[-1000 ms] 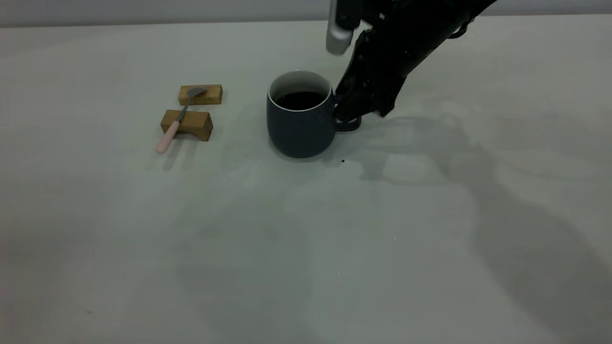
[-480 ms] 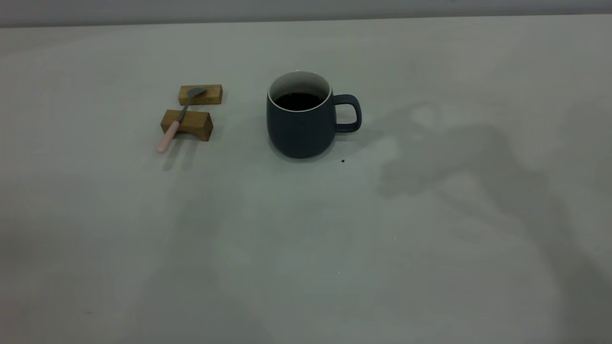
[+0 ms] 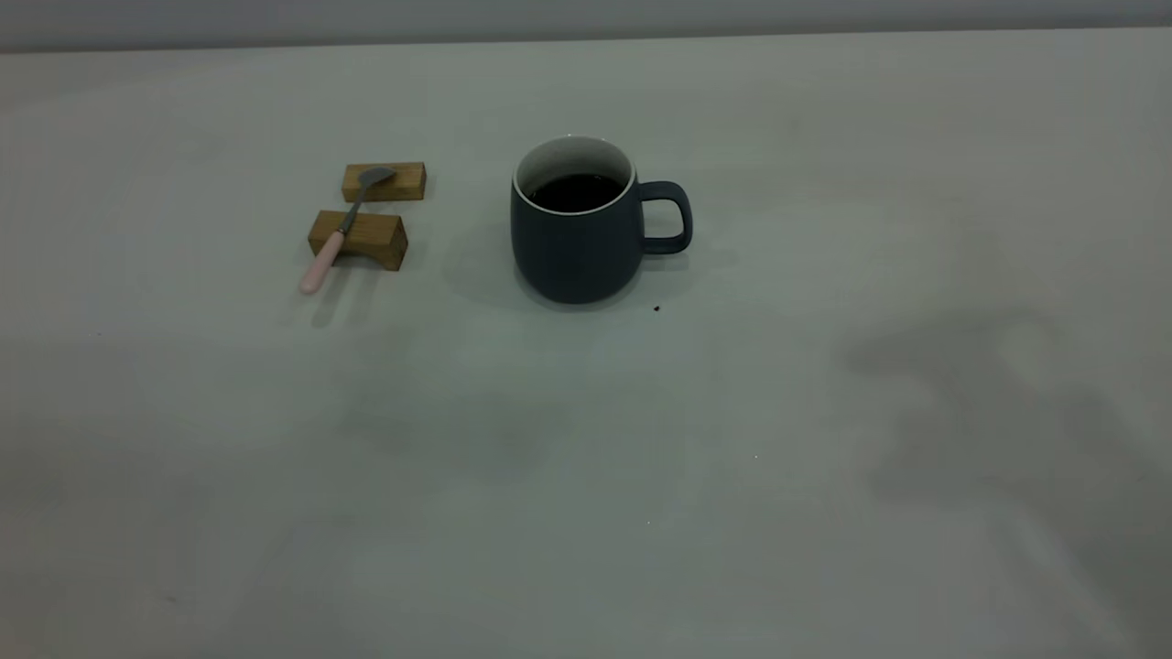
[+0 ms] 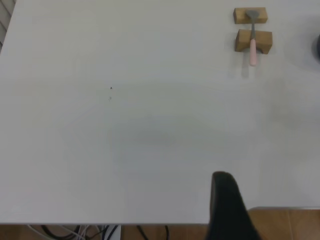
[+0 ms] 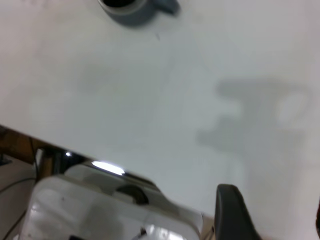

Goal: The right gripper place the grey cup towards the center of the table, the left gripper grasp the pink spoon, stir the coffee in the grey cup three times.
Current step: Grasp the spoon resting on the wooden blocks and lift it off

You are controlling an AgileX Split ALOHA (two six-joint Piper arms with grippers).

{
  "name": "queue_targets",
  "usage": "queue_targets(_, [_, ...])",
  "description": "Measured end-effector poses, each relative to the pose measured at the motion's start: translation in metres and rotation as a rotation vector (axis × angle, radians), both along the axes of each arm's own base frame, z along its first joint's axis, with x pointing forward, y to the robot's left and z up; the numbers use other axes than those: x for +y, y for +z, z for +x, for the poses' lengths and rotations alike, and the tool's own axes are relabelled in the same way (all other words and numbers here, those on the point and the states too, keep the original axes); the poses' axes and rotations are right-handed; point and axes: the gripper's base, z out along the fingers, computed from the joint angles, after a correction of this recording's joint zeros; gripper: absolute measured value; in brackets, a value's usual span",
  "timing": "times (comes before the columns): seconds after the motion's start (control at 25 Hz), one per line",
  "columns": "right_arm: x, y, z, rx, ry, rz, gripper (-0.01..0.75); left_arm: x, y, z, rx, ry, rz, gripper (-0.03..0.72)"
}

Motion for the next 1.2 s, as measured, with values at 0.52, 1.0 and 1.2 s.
queue_targets(0.52, [-0.051,-0.094,-0.162,-0.060,-0.154,-0.026,0.438,0.000,0.000,0.000,0.000,0.000,0.000,0.508])
queue_targets(1.0, [-0.061,-0.095,-0.219,-0.460,-0.199,0.010,0.438,0.000,0.000,0.000,0.000,0.000,0.000,0.508])
queue_targets(1.2, [-0.063,-0.094,-0.237,-0.578,-0.205,0.025,0.438,0.000,0.000,0.000,0.000,0.000,0.000,0.508])
